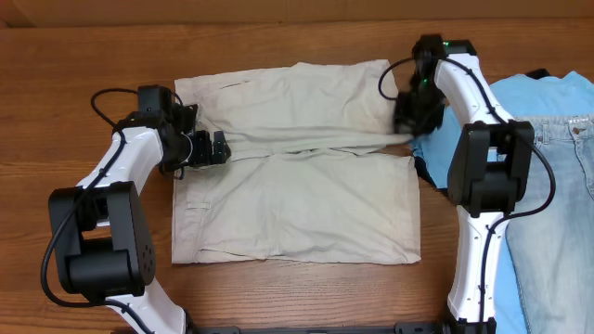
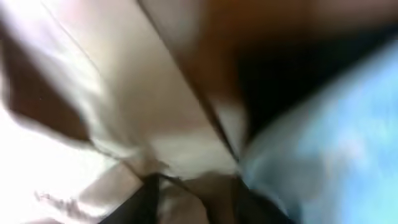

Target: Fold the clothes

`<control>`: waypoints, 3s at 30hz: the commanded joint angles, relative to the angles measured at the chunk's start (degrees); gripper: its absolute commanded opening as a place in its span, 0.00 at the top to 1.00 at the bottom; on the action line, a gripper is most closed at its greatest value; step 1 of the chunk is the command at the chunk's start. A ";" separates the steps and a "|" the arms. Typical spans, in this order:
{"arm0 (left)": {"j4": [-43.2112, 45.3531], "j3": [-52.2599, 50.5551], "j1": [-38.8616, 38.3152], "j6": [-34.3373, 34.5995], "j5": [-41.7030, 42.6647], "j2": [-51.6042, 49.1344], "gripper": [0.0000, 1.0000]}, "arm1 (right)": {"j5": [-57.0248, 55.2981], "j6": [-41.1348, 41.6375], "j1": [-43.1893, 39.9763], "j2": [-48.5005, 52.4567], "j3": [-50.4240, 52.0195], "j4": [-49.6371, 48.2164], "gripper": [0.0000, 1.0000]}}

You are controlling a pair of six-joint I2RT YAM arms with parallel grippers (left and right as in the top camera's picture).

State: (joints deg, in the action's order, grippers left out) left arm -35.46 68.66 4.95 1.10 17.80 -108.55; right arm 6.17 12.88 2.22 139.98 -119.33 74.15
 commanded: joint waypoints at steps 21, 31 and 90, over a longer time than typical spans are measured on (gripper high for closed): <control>-1.22 0.74 0.26 -1.05 -2.73 -0.55 0.00 | 12.70 -6.93 -0.15 -1.88 1.70 -24.13 0.50; -1.88 0.74 0.26 -0.68 -2.75 -0.55 0.00 | 19.41 -6.95 0.44 0.52 3.56 -28.48 0.76; -3.39 0.74 0.28 -0.94 -2.80 -0.55 0.00 | 5.92 -6.91 -3.04 -0.63 -8.26 -13.18 0.38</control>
State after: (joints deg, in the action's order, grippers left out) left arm -38.52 68.66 4.95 1.06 15.33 -108.55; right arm 12.16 6.00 -0.40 142.19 -126.13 59.29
